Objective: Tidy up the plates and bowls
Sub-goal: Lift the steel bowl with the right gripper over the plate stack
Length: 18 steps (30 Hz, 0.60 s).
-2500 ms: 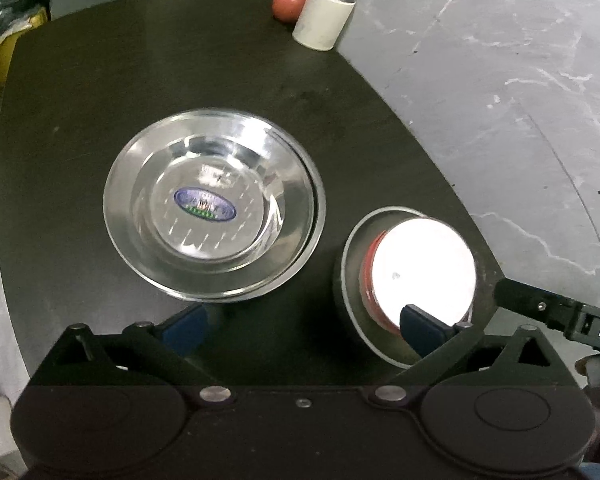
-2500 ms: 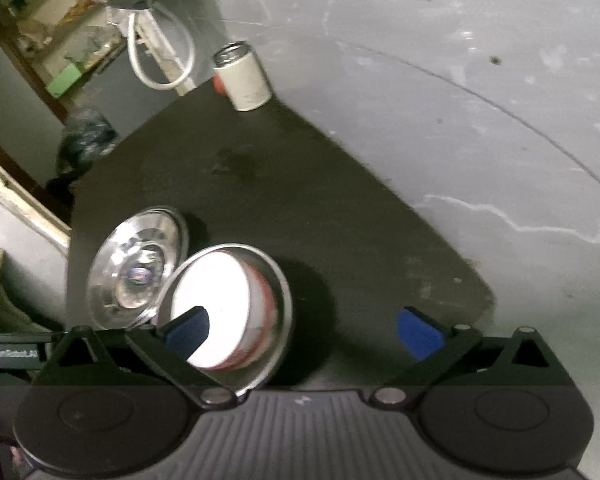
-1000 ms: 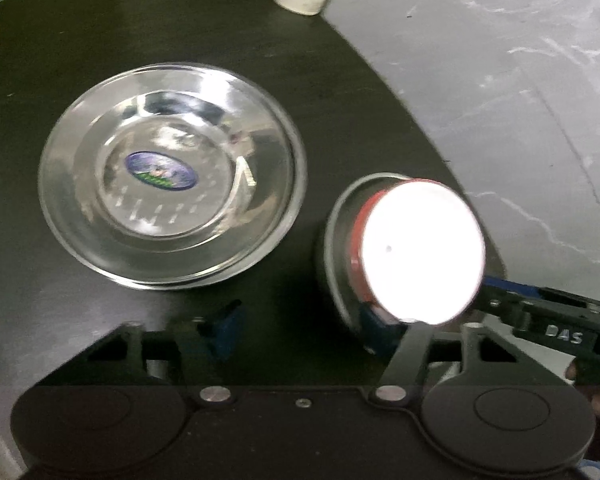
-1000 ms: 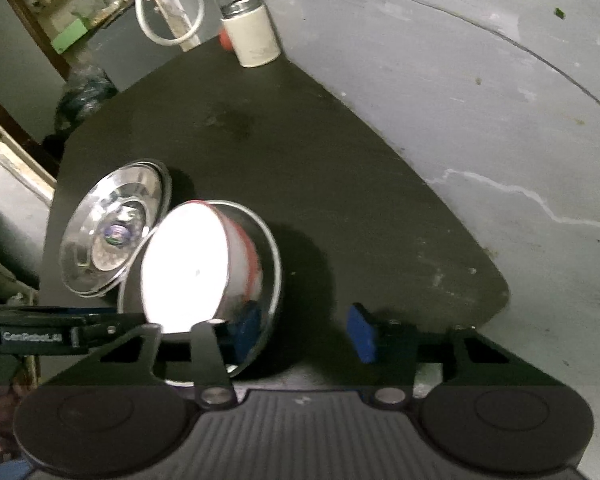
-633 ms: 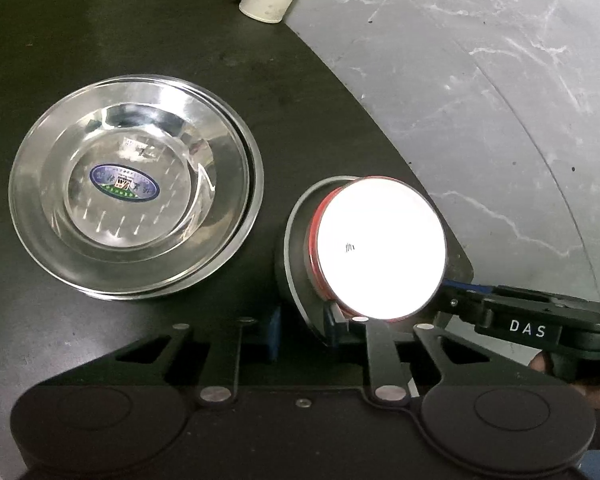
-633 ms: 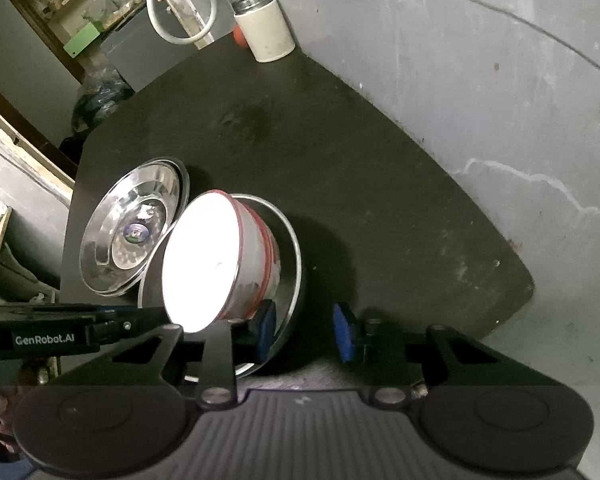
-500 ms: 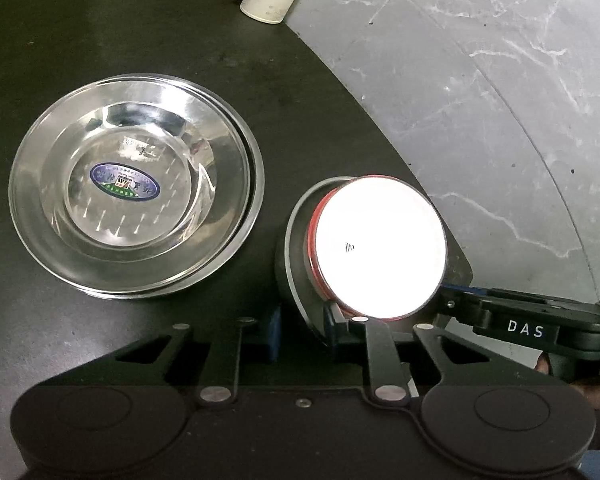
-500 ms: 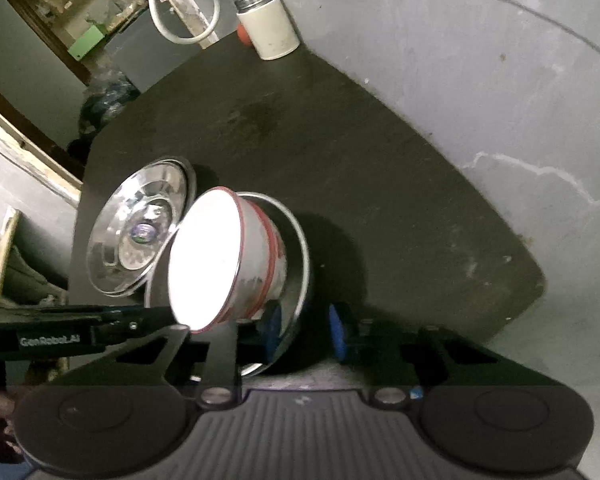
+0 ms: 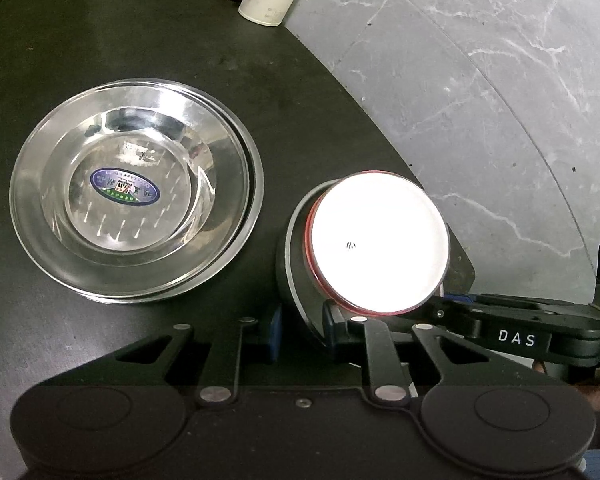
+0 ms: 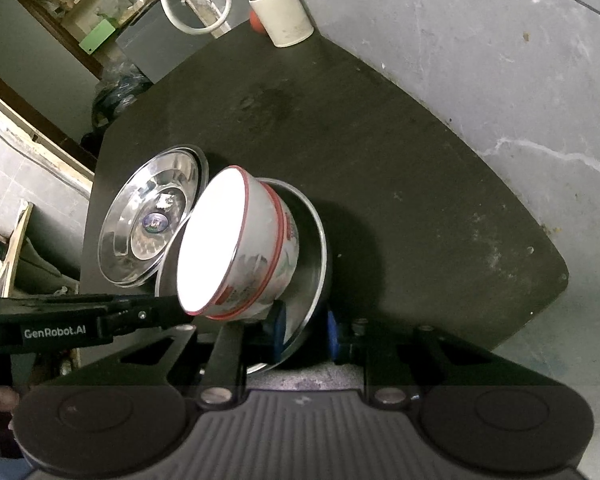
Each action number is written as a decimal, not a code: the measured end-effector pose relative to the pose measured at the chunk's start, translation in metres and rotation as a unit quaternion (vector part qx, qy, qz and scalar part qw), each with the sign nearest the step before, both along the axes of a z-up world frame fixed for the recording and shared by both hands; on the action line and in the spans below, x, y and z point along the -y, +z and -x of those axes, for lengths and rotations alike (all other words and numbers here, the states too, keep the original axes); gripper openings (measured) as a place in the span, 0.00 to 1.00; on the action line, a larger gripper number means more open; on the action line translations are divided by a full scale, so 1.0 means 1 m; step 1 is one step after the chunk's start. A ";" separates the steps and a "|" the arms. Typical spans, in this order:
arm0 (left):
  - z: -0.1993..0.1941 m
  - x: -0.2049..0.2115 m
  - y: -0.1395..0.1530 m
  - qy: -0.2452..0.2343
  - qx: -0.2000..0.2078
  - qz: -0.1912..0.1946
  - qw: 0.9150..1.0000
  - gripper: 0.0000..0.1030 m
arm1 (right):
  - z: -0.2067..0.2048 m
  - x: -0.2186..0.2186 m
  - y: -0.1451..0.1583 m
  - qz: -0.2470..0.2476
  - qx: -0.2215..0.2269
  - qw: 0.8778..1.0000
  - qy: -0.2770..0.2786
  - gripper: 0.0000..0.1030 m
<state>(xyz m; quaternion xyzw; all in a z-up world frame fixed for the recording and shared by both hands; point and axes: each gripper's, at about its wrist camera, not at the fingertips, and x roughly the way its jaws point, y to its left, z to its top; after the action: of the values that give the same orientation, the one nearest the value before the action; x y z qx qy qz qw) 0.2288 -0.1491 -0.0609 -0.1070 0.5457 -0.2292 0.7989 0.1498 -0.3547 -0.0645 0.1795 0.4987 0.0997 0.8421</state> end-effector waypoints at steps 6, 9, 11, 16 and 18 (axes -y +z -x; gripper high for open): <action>0.001 0.001 0.002 -0.001 0.005 0.001 1.000 0.21 | 0.003 0.001 0.001 -0.004 0.008 1.000 0.000 0.24; 0.003 0.001 0.008 -0.004 0.018 0.002 1.000 0.21 | 0.006 0.003 0.005 -0.005 0.022 1.000 -0.002 0.23; 0.003 0.001 0.011 -0.005 0.025 0.002 1.000 0.21 | 0.007 0.003 0.008 -0.006 0.032 0.999 -0.002 0.24; 0.002 -0.005 0.023 0.004 0.041 0.003 0.999 0.21 | 0.005 -0.001 0.019 -0.002 0.057 0.998 0.007 0.24; 0.001 -0.010 0.029 0.009 0.049 0.003 0.999 0.21 | 0.003 -0.005 0.023 0.000 0.064 0.998 0.014 0.24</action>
<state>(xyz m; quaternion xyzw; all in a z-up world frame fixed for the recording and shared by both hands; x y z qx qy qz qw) 0.2277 -0.1390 -0.0320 -0.1029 0.5042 -0.2281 0.8266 0.1466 -0.3498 -0.0412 0.1659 0.4461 0.1227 0.8709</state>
